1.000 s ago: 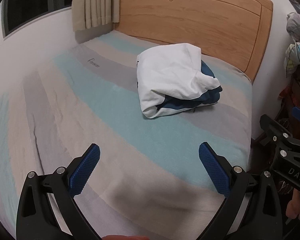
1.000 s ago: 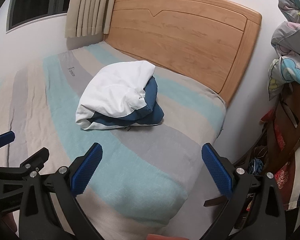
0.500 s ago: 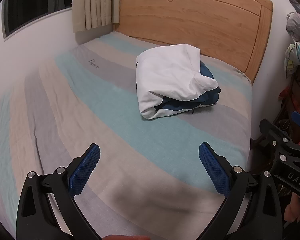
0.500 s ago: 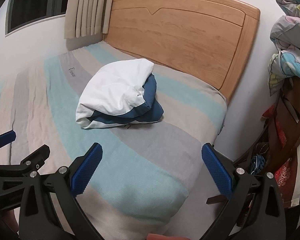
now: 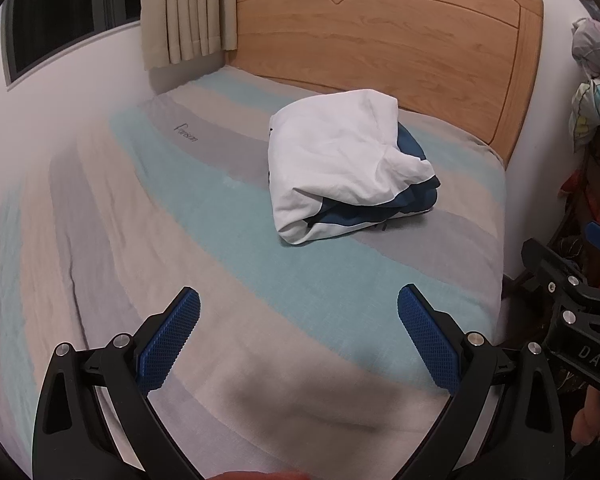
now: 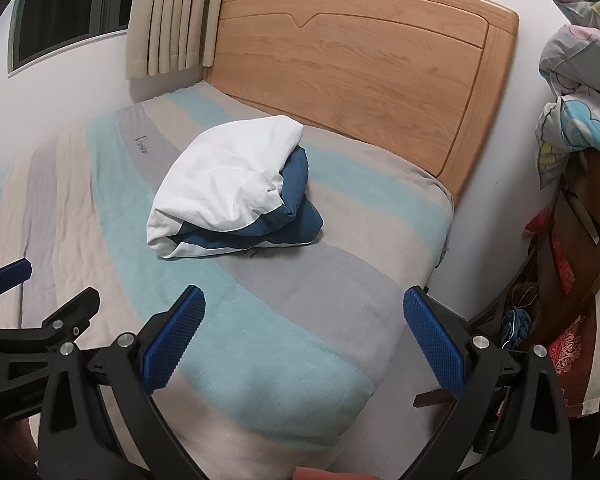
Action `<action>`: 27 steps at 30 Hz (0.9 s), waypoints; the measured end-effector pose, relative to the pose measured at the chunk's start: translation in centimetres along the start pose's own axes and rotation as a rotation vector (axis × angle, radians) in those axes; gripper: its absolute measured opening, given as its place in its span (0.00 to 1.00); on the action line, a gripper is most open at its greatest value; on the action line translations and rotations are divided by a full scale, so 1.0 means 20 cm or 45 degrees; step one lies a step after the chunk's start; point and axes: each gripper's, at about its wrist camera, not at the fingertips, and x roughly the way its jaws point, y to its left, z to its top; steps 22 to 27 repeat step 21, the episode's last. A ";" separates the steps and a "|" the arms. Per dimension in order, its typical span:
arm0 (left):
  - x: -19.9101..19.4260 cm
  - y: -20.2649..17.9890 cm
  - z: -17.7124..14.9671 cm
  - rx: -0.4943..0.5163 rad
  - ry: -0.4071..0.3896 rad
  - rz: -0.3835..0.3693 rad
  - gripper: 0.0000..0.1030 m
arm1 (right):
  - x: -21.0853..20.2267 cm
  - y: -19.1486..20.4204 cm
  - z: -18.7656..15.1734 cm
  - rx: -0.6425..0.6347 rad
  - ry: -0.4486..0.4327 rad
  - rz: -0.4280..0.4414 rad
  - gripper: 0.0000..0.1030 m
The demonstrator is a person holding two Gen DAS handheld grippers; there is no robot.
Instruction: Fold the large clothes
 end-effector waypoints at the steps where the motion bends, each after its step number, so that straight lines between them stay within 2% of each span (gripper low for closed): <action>1: 0.00 0.00 0.00 0.000 0.001 -0.002 0.94 | 0.00 0.00 0.00 -0.001 0.001 -0.001 0.93; 7: -0.01 -0.01 0.01 -0.013 -0.017 -0.025 0.94 | 0.00 -0.01 -0.01 0.002 -0.001 -0.004 0.93; 13: -0.04 -0.02 0.02 0.003 -0.060 0.034 0.94 | -0.01 -0.01 -0.01 0.004 0.003 -0.001 0.93; 27: -0.02 -0.02 0.04 0.010 -0.024 0.014 0.94 | -0.02 -0.02 -0.01 0.008 0.004 -0.006 0.93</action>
